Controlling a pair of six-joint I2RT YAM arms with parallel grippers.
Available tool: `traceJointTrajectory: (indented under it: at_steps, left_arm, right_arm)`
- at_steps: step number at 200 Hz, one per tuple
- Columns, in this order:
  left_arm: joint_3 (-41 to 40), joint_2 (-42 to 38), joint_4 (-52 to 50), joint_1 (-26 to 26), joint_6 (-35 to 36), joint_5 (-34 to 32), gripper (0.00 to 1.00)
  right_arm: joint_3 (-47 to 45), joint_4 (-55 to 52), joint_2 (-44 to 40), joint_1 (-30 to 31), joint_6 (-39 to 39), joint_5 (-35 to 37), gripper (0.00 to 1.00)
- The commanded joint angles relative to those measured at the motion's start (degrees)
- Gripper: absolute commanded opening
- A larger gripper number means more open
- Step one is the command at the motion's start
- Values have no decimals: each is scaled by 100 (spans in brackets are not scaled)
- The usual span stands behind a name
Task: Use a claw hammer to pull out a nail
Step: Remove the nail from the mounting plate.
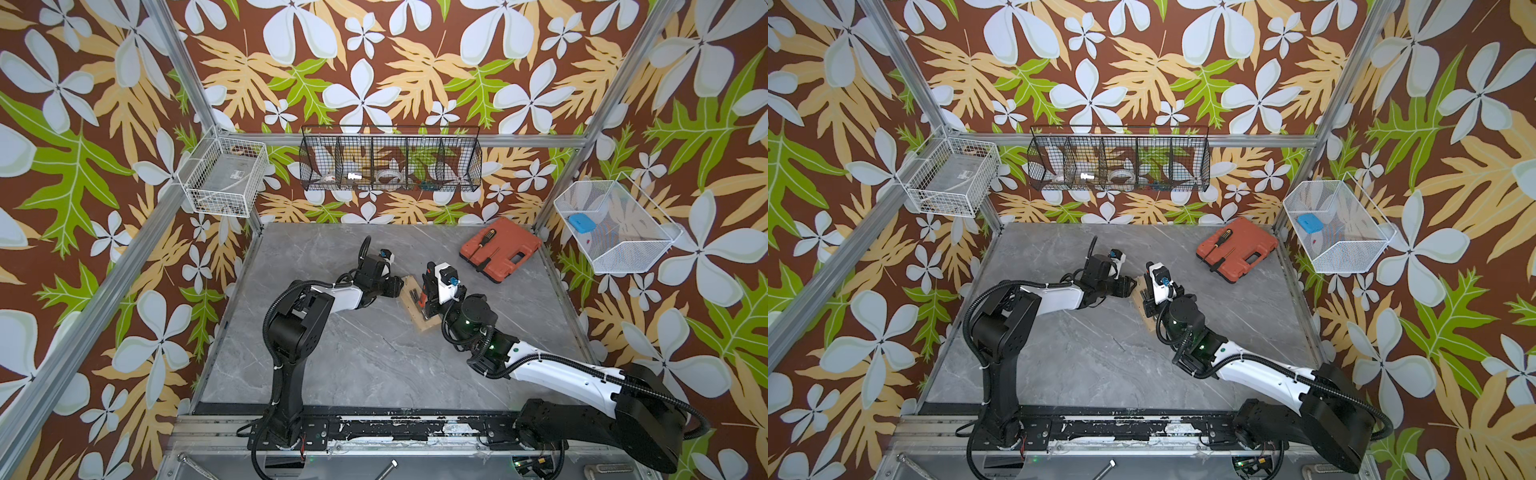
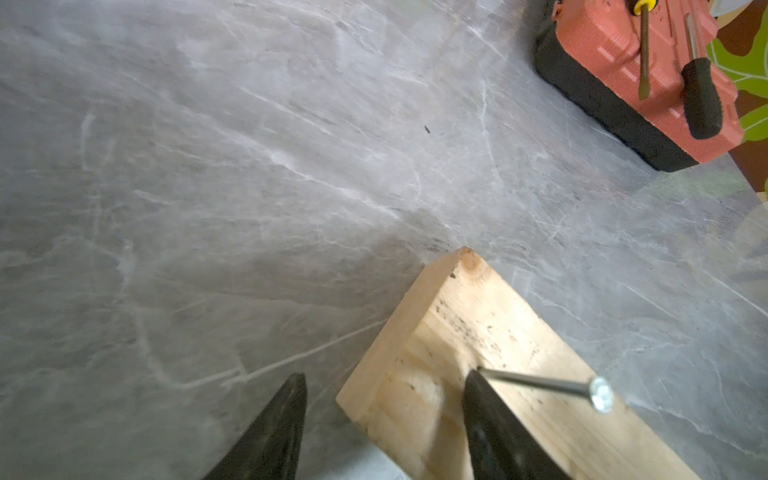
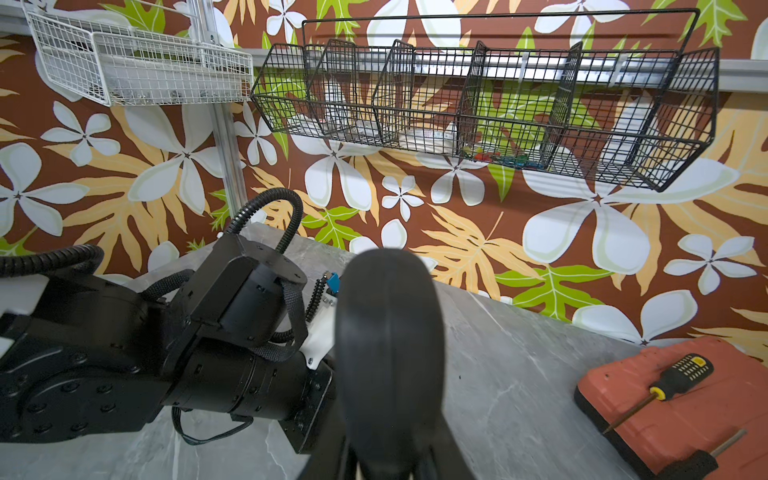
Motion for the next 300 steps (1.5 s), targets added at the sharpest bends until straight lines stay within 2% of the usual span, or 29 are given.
traceJointTrajectory:
  at_steps: [1, 300]
  left_arm:
    - [-91, 116, -1480, 54, 124, -637, 61]
    - [-376, 36, -1425, 72, -70, -524, 60]
  right_arm:
    - [-52, 162, -54, 54, 46, -39, 0]
    - [-379, 587, -286, 413, -222, 327, 0]
